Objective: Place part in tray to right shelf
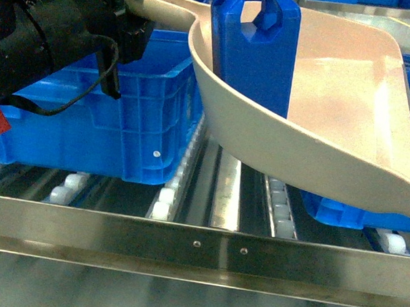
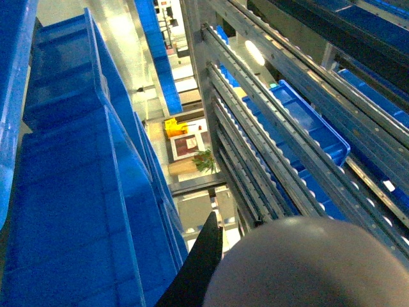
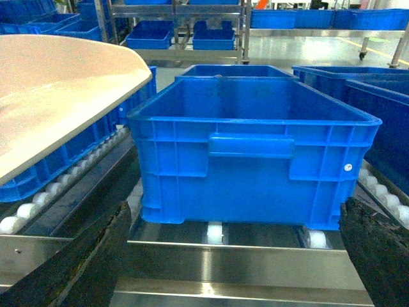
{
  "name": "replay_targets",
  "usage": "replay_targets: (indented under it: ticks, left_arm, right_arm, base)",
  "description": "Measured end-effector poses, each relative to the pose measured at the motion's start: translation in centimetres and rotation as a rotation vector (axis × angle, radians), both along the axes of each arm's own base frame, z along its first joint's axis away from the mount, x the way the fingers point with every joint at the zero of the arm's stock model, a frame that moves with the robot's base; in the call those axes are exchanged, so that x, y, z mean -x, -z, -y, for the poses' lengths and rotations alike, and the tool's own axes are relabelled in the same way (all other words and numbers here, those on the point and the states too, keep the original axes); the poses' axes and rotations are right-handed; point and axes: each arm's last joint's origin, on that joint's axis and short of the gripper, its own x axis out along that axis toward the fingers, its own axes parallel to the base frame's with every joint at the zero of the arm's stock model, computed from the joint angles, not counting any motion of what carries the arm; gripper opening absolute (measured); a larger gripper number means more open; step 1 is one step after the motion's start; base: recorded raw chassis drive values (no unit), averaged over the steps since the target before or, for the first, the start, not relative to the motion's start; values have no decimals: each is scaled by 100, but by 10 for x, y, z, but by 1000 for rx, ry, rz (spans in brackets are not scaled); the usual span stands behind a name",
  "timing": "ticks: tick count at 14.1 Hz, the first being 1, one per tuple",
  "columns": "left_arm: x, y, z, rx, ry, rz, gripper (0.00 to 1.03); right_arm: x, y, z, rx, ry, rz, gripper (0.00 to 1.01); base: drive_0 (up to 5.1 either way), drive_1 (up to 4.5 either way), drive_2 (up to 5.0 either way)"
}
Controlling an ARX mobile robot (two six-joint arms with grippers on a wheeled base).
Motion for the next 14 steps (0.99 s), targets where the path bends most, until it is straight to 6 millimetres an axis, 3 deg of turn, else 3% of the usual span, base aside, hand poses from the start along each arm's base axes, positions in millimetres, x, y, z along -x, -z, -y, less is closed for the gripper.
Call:
replay_targets:
  ticks: [4, 5, 6, 9, 10, 12, 14]
  left_arm:
    - [0, 0, 0, 0, 0, 0, 12]
    - [1, 0, 3, -15, -96, -86, 12]
    - [5, -11, 1, 0, -258, -67, 12]
    - [12, -56, -8, 97, -338, 71, 12]
    - [12, -69, -16, 118, -383, 87, 12]
    - [11, -89, -48, 90, -648, -5, 12]
    - [7, -94, -76, 25, -851, -64, 12]
  right_arm:
    - [0, 0, 0, 0, 0, 0, 98]
    - [0, 0, 0, 0, 0, 0, 98]
    - [0, 0, 0, 0, 0, 0, 98]
    - [0, 0, 0, 0, 0, 0, 98]
    - [0, 0, 0, 0, 0, 0, 98]
    - [0, 0, 0, 0, 0, 0, 98]
    - [0, 0, 0, 0, 0, 0, 98]
  base:
    - [0, 0, 0]
    - [0, 0, 0]
    - [0, 0, 0]
    - [0, 0, 0]
    - [0, 0, 0]
    - [0, 0, 0]
    - [0, 0, 0]
